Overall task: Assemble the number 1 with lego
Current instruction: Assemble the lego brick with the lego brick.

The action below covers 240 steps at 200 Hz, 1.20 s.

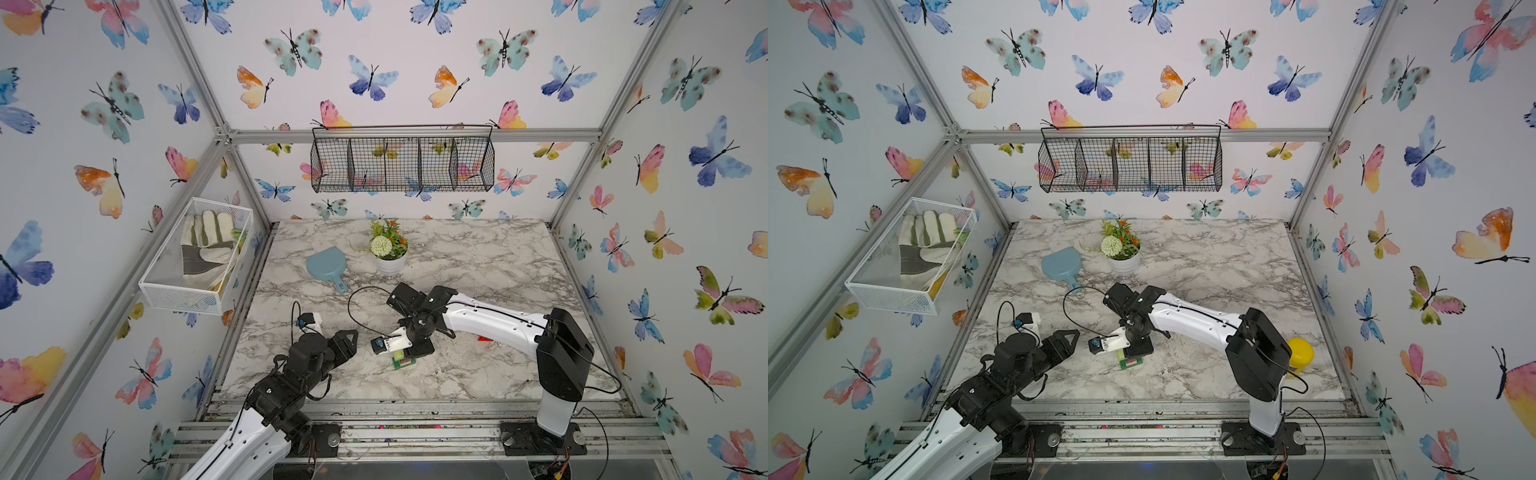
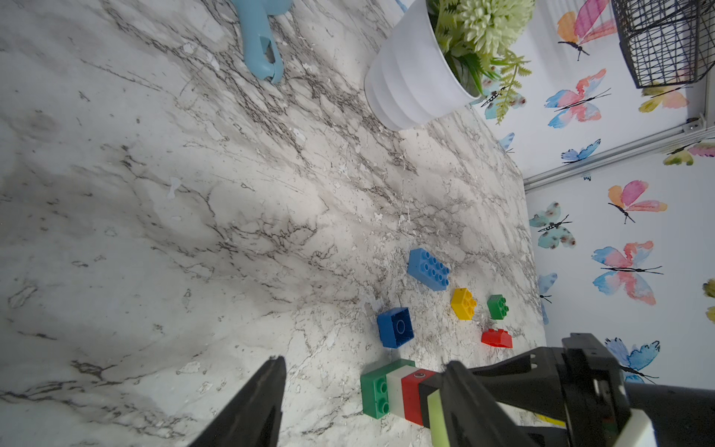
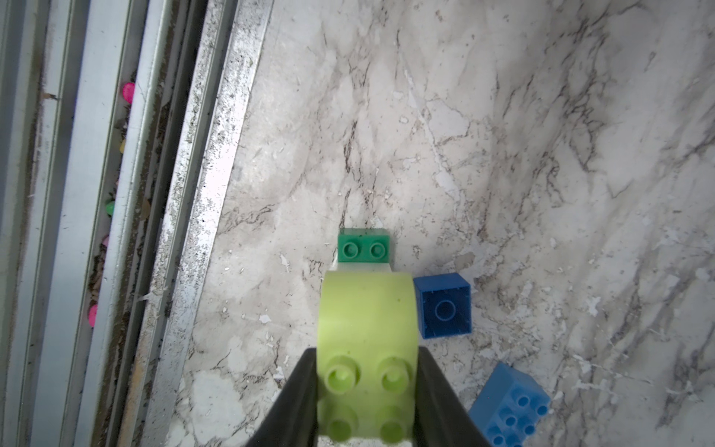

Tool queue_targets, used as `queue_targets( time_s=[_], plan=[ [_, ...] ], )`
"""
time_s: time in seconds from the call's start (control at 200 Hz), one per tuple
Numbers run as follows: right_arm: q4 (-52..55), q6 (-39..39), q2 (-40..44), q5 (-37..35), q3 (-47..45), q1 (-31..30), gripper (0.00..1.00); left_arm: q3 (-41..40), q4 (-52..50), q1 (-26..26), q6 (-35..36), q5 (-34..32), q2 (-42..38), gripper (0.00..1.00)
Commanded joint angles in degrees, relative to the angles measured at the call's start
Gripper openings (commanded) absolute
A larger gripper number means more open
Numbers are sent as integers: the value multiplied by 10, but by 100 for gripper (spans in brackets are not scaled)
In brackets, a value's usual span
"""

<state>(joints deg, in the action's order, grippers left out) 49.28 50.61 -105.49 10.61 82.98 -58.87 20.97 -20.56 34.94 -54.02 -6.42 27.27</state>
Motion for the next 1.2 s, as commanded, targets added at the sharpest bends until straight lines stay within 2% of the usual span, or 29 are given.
queue_targets(
  time_s=[0.0, 0.05, 0.135, 0.25, 0.33, 0.436, 0.471, 0.526, 0.601, 0.641, 0.721, 0.821, 0.926, 1.196],
  plan=[
    [-5, -26, 7, 27, 12, -4, 47, -1, -4, -3, 6, -8, -2, 68],
    [-8, -31, 14, 34, 11, -4, 54, 1, -5, -3, 8, -8, -3, 69],
    [-10, -38, 26, 42, 6, -3, 60, 3, -6, -3, 9, -8, -5, 69],
    [-16, -63, 51, 62, -4, 2, 63, 5, -4, -4, 14, -2, -4, 71],
    [-49, -117, 89, 77, -24, 10, 63, 10, 9, -4, 24, 19, 0, 74],
    [-154, -294, 160, 43, -81, 21, 64, 18, 35, -4, 39, 64, 18, 78],
    [-181, -362, 181, 25, -101, 22, 59, 20, 45, -4, 43, 84, 27, 79],
    [-226, -489, 212, -11, -140, 22, 47, 22, 64, -4, 51, 122, 44, 81],
    [-252, -668, 245, -58, -185, 22, 42, 25, 88, -3, 58, 177, 74, 82],
    [-248, -732, 253, -61, -198, 22, 39, 29, 94, -3, 61, 207, 94, 83],
    [-247, -813, 258, -34, -215, 22, 36, 35, 105, -2, 60, 261, 136, 83],
    [-260, -851, 249, -6, -225, 22, 37, 37, 117, -1, 61, 309, 178, 81],
    [-254, -858, 231, -6, -220, 23, 37, 39, 124, 3, 67, 327, 207, 79],
    [-245, -863, 188, 10, -208, 23, 32, 50, 176, 9, 62, 361, 277, 72]
  ],
)
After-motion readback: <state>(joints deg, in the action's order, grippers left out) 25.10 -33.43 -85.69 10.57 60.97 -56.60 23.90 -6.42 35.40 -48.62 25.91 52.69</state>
